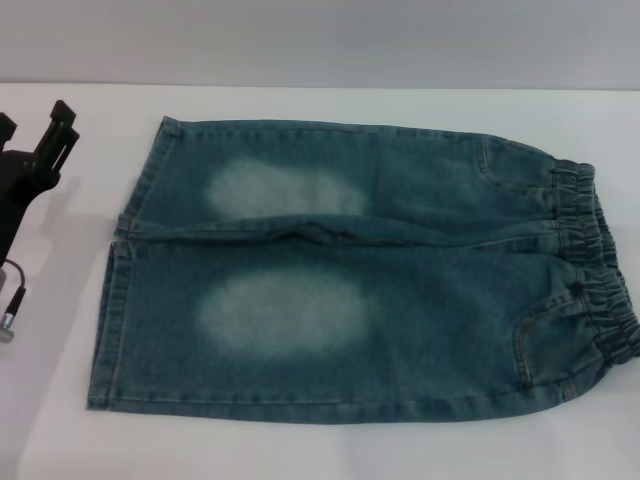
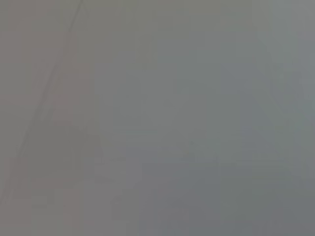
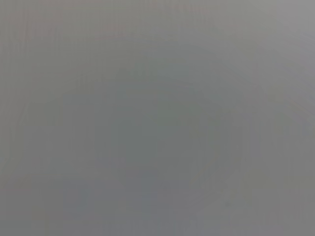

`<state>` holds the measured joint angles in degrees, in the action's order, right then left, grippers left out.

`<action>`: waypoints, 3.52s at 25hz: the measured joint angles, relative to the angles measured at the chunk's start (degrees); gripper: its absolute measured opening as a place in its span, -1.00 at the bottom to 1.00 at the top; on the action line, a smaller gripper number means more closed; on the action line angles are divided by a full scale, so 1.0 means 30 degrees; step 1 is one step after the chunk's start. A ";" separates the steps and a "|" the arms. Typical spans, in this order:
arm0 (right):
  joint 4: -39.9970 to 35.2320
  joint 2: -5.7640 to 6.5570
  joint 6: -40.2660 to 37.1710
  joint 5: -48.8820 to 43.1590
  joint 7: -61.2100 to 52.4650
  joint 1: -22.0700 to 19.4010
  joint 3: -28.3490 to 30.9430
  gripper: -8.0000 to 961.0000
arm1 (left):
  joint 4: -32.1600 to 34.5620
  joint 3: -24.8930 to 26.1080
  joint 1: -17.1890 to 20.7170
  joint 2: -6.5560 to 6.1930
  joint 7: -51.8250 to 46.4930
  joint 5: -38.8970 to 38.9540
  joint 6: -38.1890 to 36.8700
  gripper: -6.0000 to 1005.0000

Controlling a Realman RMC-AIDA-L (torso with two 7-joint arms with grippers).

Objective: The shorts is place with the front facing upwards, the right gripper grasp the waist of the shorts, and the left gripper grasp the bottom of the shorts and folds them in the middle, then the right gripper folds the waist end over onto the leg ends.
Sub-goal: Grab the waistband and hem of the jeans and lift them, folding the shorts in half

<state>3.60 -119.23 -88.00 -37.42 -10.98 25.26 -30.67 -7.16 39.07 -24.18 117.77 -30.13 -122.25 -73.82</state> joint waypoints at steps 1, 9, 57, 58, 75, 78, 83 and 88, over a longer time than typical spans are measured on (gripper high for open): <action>0.0009 0.0000 0.0034 0.0009 -0.0001 0.0006 0.0000 0.57 | 0.0083 -0.0001 0.0043 -0.0001 -0.0086 0.0000 0.0000 0.72; 0.0115 -0.0022 0.0096 0.0053 -0.0005 -0.0109 0.0000 0.57 | 0.0941 0.0001 -0.0049 -0.0117 -0.1410 0.0000 -0.0078 0.72; -0.1713 0.0076 0.4885 -0.0354 0.0277 -0.0186 0.0263 0.57 | 1.4061 -2.3429 -0.3013 -0.4628 -3.5307 -0.3403 -1.1504 0.72; -0.1767 0.0076 0.4945 -0.0355 0.0278 -0.0187 0.0262 0.57 | 1.4061 -2.3429 -0.3013 -0.4628 -3.5307 -0.3403 -1.1504 0.72; -0.2138 0.0135 0.5253 -0.0486 0.0294 -0.0082 0.0195 0.57 | 1.4207 -2.3675 -0.3145 -0.3485 -3.6989 -0.8574 -0.9729 0.72; -0.2138 0.0125 0.5248 -0.0494 0.0294 -0.0124 0.0165 0.57 | 1.4198 -2.3769 -0.3165 -0.3470 -3.6993 -0.8599 -0.9636 0.72; -0.2139 0.0117 0.5174 -0.0504 0.0294 -0.0187 0.0234 0.57 | 1.4223 -2.3810 -0.3022 -0.3522 -3.7027 -0.8660 -0.9170 0.72; -0.2138 0.0106 0.5095 -0.0505 0.0295 -0.0215 0.0271 0.57 | 1.4126 -2.3822 -0.2903 -0.3593 -3.7034 -0.8756 -0.8805 0.72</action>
<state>-2.82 -118.91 -72.72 -38.94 -10.10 24.61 -29.86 35.22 -32.39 -32.89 106.99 -141.23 -148.52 -100.24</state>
